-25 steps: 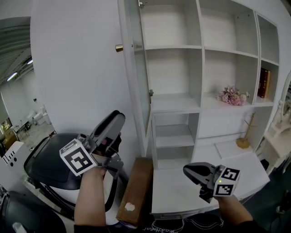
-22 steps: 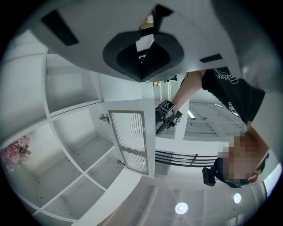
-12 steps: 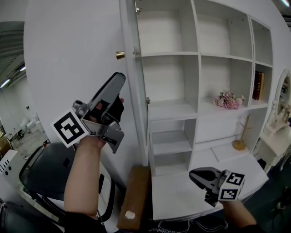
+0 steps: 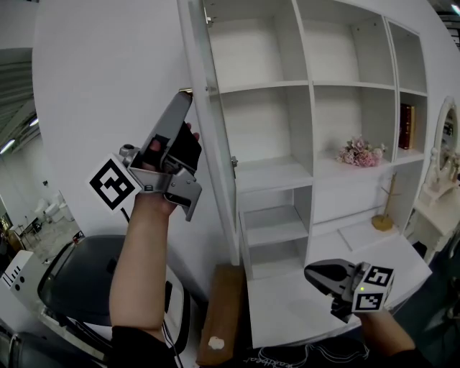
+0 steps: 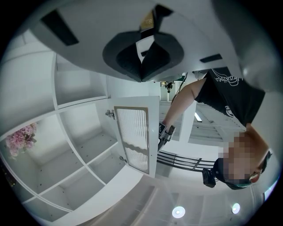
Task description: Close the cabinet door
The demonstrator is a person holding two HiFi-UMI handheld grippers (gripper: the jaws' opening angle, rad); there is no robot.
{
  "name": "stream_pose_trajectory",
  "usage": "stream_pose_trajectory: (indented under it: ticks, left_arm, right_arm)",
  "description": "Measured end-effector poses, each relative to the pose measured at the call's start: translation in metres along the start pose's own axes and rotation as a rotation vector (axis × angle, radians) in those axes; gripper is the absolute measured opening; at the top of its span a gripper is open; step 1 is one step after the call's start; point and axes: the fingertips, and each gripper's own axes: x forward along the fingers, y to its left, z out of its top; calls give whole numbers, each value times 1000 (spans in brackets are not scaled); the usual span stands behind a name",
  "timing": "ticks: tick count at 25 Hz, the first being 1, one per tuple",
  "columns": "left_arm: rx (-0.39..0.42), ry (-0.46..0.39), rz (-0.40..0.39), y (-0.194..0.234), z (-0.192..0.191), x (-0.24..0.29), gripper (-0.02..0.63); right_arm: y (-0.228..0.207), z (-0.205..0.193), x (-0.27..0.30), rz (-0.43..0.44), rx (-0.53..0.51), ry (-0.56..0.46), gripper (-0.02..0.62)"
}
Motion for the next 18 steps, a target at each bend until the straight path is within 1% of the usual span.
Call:
stream_pose_trajectory:
  ticks: [6, 9, 11, 14, 18]
  left_arm:
    - [10, -11, -8, -2, 2, 4, 133]
    - [4, -15, -23, -3, 2, 5, 107]
    - [19, -12, -29, -7, 4, 5, 84]
    - [34, -2, -36, -8, 4, 6, 84]
    - [25, 11, -42, 4, 2, 17, 81]
  right_arm:
    - [5, -14, 5, -11, 27, 1, 3]
    - [8, -17, 10, -1, 33, 11, 3]
    - [10, -16, 12, 0, 35, 11, 3]
    - [12, -21, 13, -5, 44, 12, 3]
    - [2, -21, 20, -16, 80, 11, 3]
